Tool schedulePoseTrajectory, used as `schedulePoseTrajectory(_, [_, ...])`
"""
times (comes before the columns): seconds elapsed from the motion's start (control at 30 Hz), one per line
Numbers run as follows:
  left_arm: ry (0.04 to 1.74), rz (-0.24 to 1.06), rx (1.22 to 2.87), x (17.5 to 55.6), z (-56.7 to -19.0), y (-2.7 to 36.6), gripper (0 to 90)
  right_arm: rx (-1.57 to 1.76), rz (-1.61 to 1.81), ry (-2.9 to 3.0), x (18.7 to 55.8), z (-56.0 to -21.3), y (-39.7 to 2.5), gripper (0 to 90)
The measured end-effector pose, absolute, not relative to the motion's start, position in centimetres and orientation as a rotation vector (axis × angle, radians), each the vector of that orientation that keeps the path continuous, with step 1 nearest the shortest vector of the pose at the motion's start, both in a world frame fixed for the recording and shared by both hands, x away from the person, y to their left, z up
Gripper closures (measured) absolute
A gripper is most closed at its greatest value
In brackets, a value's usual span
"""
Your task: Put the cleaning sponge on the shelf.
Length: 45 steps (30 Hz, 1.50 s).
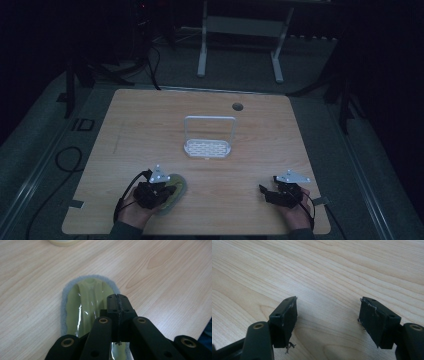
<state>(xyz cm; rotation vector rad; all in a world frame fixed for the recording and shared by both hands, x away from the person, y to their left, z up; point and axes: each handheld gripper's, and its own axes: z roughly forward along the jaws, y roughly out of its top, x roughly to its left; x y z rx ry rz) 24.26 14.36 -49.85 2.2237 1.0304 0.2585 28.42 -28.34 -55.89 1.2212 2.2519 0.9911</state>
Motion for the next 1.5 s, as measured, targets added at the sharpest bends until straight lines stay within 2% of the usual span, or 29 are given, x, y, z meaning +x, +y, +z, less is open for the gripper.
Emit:
schedulePoseTrajectory(0.1, [1.006,0.264,2.214,24.3,-49.1,14.4,87.8,1.221,0.991,2.252,28.4,-55.9,-28.3,30.2])
schedulePoseTrajectory(0.27, [1.007,0.3,2.212,24.4,-48.1,14.2,76.5,1.221,0.992,2.251,28.4,-55.9,-28.3,30.2])
schedulePoseTrajectory(0.5, [1.08,0.325,2.223,24.9,-47.6,14.5,64.2,1.221,0.992,2.251,28.4,-55.9,-28.3,30.2])
schedulePoseTrajectory(0.67, [1.144,0.312,2.244,25.3,-47.6,15.0,59.4,1.221,0.992,2.251,28.4,-55.9,-28.3,30.2])
schedulePoseTrajectory(1.03, [1.18,0.269,2.331,26.2,-48.1,14.4,57.0,1.222,0.992,2.251,28.4,-55.9,-28.3,30.2])
schedulePoseTrajectory(1.5, [1.195,0.181,2.442,27.5,-48.0,13.4,59.6,1.222,0.992,2.251,28.4,-55.9,-28.3,30.2])
